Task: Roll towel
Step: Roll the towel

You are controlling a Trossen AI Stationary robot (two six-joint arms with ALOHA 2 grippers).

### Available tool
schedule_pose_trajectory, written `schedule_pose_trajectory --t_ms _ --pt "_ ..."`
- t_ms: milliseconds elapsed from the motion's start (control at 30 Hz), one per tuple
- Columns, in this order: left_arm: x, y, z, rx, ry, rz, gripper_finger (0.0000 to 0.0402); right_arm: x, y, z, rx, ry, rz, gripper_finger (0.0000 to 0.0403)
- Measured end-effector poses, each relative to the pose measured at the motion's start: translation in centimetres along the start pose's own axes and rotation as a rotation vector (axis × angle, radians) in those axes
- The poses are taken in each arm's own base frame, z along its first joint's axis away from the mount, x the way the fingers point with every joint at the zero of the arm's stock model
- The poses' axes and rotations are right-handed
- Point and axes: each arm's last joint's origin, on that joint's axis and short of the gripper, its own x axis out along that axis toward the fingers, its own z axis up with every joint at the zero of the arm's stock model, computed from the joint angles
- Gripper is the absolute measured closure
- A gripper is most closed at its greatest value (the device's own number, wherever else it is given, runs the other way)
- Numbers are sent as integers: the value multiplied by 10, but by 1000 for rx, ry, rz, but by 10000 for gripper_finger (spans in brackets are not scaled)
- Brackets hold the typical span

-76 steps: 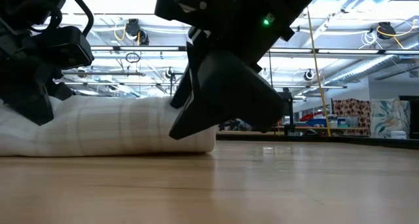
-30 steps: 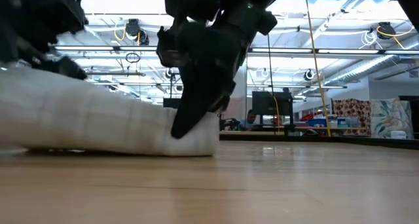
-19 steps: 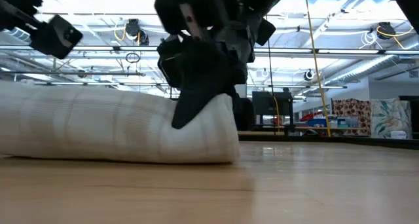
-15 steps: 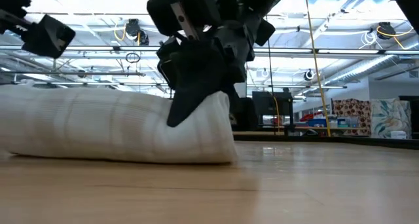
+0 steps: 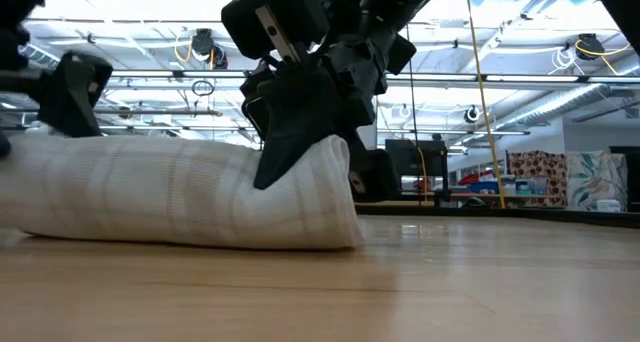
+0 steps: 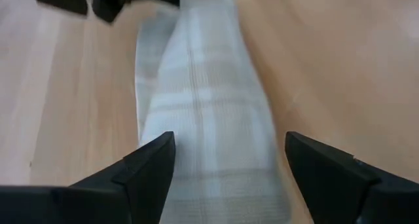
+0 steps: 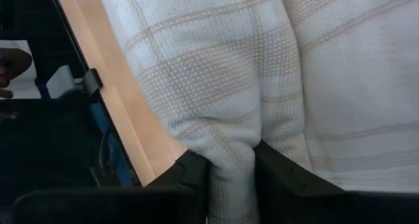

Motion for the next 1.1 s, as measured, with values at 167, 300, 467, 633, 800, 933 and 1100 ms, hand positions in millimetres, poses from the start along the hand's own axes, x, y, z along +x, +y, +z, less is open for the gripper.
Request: schedule_pose_trajectory --t_ms 167,300,467,633,800,933,1100 --pt "14 2 -8 -37 72 46 93 0 1 0 -12 -5 4 323" --pt "21 5 -12 -99 113 38 91 0 0 1 -41 -8 2 323" --pt "25 7 -13 -192 152 -21 173 0 1 2 -99 -44 -18 322" --pt "25 6 -13 -196 159 -57 321 -12 10 -2 -193 -104 -50 301" --pt "25 6 -13 -194 165 -63 326 -42 35 -18 -417 -194 -119 261" --pt "24 6 -15 -206 189 -59 326 -42 58 -54 -691 -261 -320 235" --pt "26 11 -15 -294 212 -81 326 -13 79 -100 -852 -403 -543 198"
